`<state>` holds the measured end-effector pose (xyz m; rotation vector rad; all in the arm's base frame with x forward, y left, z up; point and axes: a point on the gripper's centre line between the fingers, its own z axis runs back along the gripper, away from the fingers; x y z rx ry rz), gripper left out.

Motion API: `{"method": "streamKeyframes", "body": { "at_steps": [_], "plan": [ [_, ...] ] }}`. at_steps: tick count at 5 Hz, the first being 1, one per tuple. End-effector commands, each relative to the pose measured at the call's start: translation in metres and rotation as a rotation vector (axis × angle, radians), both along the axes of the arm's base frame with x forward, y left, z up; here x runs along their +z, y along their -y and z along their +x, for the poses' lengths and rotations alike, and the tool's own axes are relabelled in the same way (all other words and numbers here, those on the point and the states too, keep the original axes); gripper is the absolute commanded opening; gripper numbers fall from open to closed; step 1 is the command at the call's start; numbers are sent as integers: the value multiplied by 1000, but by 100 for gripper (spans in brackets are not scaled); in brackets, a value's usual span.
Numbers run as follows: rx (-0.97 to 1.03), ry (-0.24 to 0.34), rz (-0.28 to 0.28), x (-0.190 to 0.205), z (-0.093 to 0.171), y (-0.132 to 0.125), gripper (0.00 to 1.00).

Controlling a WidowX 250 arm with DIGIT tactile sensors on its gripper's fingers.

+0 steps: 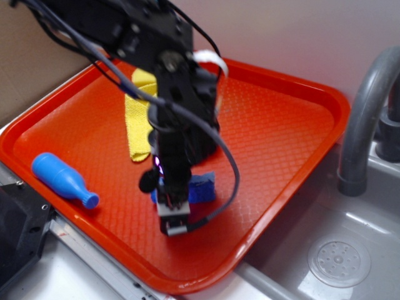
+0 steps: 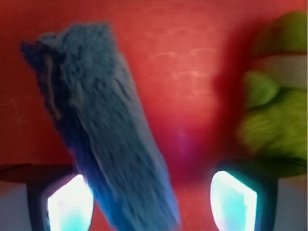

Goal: Grab the blue sponge.

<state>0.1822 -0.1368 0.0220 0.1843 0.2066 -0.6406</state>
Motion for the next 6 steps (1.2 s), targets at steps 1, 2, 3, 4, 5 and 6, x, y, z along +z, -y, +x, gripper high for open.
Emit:
{"method": "streamKeyframes", "body": {
  "at_steps": [1,2,3,4,5,6],
  "plan": [
    [-12,15,-38,-1,-1,4,0],
    [10,49,-18,6,4,-3,0],
    [31,64,-23,14,8,-9,0],
    [104,98,-31,35,20,-29,0],
    [183,141,-97,72,30,-51,0],
    [216,168,-104,87,30,-57,0]
  ]
}}
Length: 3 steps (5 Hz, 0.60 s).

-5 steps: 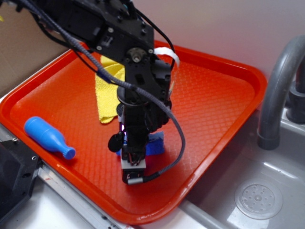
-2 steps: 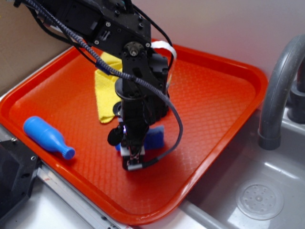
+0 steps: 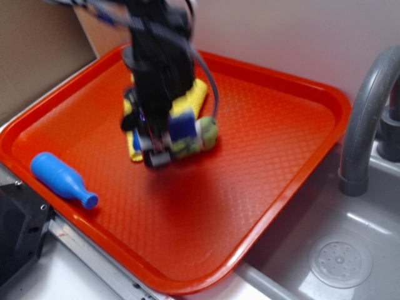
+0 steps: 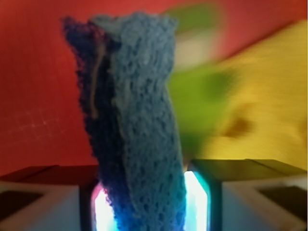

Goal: Grab the blue sponge.

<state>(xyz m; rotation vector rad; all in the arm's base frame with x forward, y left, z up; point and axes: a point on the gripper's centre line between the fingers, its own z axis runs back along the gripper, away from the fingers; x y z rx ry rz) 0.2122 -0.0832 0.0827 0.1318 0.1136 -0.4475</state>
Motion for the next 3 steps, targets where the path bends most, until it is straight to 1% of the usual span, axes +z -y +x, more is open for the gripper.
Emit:
{"method": "streamKeyframes", "body": {
  "at_steps": [1,2,3],
  "plan": [
    [196,110,31,70,-3,-27,0],
    [442,83,-39,105,-10,-66,0],
    [539,101,-56,117,-16,-80,0]
  ]
}}
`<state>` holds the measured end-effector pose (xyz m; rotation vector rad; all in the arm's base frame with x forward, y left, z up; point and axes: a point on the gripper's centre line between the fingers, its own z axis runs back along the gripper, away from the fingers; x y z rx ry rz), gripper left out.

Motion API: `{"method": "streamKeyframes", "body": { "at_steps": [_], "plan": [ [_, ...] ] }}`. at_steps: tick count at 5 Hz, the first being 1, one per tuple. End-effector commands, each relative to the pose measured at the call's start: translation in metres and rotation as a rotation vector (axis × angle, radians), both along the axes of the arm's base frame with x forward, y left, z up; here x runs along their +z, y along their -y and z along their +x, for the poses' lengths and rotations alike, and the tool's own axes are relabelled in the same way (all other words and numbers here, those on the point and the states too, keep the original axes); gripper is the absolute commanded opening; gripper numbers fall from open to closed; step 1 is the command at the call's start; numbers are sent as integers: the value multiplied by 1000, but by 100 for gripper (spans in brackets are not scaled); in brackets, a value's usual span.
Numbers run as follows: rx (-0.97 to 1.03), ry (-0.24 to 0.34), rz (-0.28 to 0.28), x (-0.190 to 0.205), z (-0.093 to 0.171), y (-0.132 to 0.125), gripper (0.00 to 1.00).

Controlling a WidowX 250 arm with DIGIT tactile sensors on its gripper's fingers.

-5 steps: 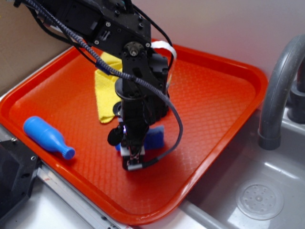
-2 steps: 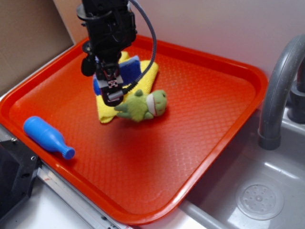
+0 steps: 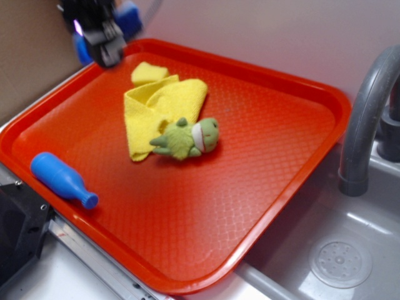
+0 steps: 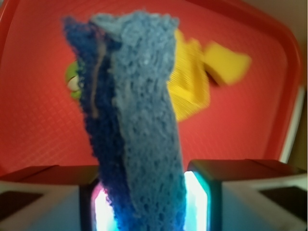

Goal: Grab the blue sponge.

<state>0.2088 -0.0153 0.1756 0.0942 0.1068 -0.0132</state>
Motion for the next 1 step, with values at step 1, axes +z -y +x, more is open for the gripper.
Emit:
{"method": "streamKeyframes", "body": {
  "at_steps": [1],
  "plan": [
    [99,98,-37,25,-17,-14,0]
  ]
}}
